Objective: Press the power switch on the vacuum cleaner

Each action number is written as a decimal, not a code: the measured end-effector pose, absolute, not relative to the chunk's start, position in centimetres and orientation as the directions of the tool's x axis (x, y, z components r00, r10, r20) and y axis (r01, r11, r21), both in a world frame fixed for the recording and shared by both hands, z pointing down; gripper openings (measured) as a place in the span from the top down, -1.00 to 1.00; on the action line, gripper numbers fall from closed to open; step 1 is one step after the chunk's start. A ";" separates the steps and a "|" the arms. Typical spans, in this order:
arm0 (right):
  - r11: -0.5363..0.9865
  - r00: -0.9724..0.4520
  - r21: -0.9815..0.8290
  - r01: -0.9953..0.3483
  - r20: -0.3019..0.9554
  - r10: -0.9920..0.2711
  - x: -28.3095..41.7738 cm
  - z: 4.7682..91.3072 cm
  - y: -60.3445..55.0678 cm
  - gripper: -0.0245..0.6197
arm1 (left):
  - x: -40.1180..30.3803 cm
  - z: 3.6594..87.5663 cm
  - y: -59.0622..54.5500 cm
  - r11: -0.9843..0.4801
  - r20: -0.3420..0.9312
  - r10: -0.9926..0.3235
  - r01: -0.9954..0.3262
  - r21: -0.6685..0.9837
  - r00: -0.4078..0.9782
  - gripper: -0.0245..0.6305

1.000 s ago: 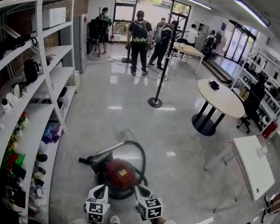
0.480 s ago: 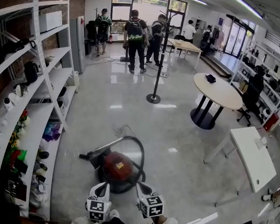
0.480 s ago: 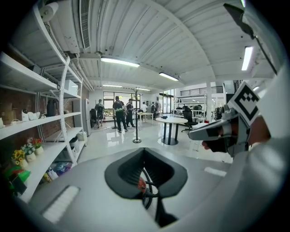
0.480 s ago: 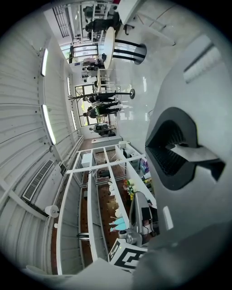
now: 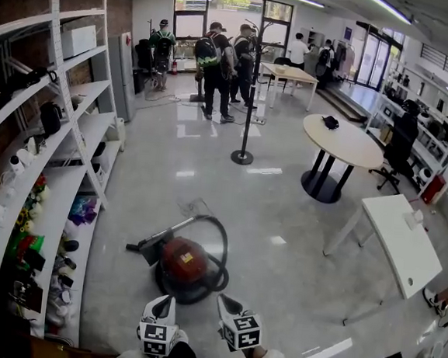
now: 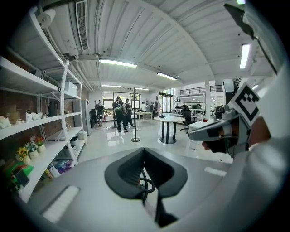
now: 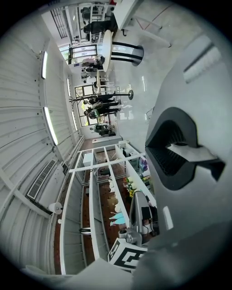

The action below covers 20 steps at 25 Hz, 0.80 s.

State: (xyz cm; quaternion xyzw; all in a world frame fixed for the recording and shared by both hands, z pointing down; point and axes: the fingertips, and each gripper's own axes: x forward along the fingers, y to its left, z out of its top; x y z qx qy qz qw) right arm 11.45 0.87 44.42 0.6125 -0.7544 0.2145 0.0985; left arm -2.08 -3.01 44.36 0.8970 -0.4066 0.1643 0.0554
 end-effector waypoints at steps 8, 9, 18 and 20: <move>0.182 -0.258 -0.214 -0.960 0.416 -0.872 11.3 45.1 5.0 0.92 | -2.6 45.0 1.8 -0.640 0.352 -0.726 -0.768 -0.033 0.590 0.93; 0.186 -0.263 -0.216 -0.959 0.416 -0.871 11.2 45.2 5.4 0.92 | -2.7 45.1 2.3 -0.635 0.354 -0.729 -0.772 -0.033 0.585 0.93; 0.194 -0.282 -0.239 -0.951 0.425 -0.860 10.3 46.3 8.2 0.92 | -3.7 45.7 5.3 -0.621 0.378 -0.734 -0.783 -0.037 0.565 0.93; 0.190 -0.279 -0.240 -0.952 0.429 -0.859 10.3 46.5 8.6 0.92 | -3.8 46.0 5.6 -0.623 0.386 -0.729 -0.782 -0.032 0.565 0.93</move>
